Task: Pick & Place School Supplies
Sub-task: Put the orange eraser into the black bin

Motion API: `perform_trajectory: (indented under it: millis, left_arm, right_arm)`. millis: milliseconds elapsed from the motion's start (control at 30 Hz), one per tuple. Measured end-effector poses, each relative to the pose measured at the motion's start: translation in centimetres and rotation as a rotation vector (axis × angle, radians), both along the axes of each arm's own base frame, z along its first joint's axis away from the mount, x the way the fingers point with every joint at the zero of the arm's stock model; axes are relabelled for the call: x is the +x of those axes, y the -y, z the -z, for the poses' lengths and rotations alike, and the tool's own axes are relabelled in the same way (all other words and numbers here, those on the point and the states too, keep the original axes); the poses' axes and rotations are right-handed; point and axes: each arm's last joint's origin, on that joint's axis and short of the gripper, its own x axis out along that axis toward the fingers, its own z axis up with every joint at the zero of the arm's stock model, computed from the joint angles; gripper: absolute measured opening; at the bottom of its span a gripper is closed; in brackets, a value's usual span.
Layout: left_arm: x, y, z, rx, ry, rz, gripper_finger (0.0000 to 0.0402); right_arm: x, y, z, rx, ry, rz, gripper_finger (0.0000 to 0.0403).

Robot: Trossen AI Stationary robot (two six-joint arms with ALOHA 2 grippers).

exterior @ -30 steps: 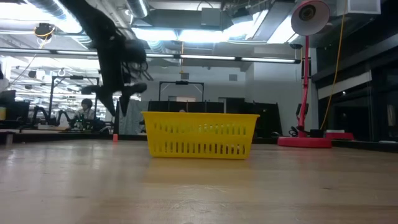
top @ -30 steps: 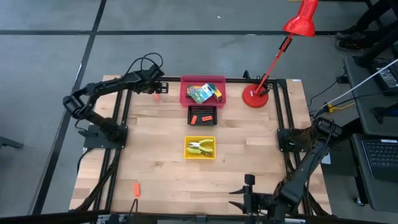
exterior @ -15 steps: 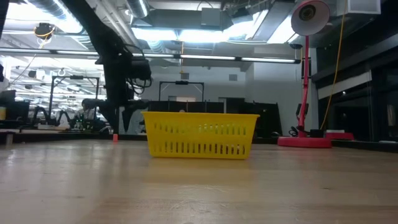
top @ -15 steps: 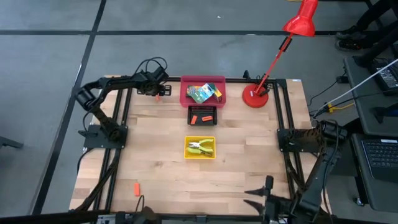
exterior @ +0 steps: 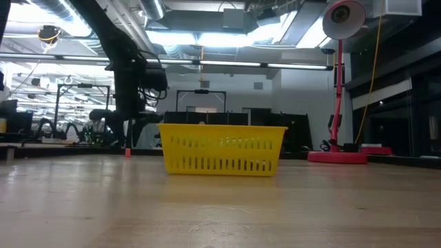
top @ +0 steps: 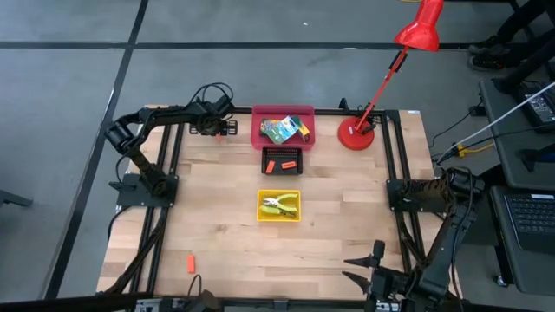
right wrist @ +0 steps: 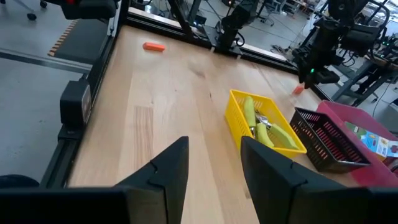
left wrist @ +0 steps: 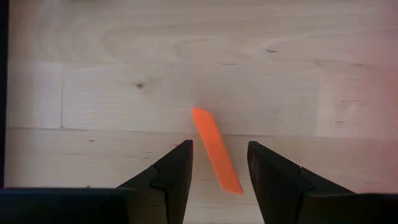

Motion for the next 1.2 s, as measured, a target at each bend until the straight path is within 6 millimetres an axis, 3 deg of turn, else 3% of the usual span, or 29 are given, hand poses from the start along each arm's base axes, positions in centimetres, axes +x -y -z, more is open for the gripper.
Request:
perform_trajectory:
  millis: [200,600,900,1200]
  left_arm:
    - [0.2,0.1,0.2,-0.004,0.003,-0.013,0.0150]
    - [1.0,-0.3,3.0,-0.042,-0.052,-0.001,0.0150]
    - [0.9,-0.8,2.8,-0.015,-0.041,-0.004,0.0121]
    - [1.0,-0.9,2.8,-0.002,-0.045,0.025,0.0036]
  right_arm:
    - [-0.1,0.0,0.0,-0.001,-0.001,-0.002,0.0150]
    - [-2.1,0.9,-0.3,0.009,0.035,0.013,0.0150]
    - [-3.4,5.1,-3.6,-0.022,0.181,0.035,0.0150]
    - [-6.6,12.9,-0.3,0.149,0.330,0.005,0.0150]
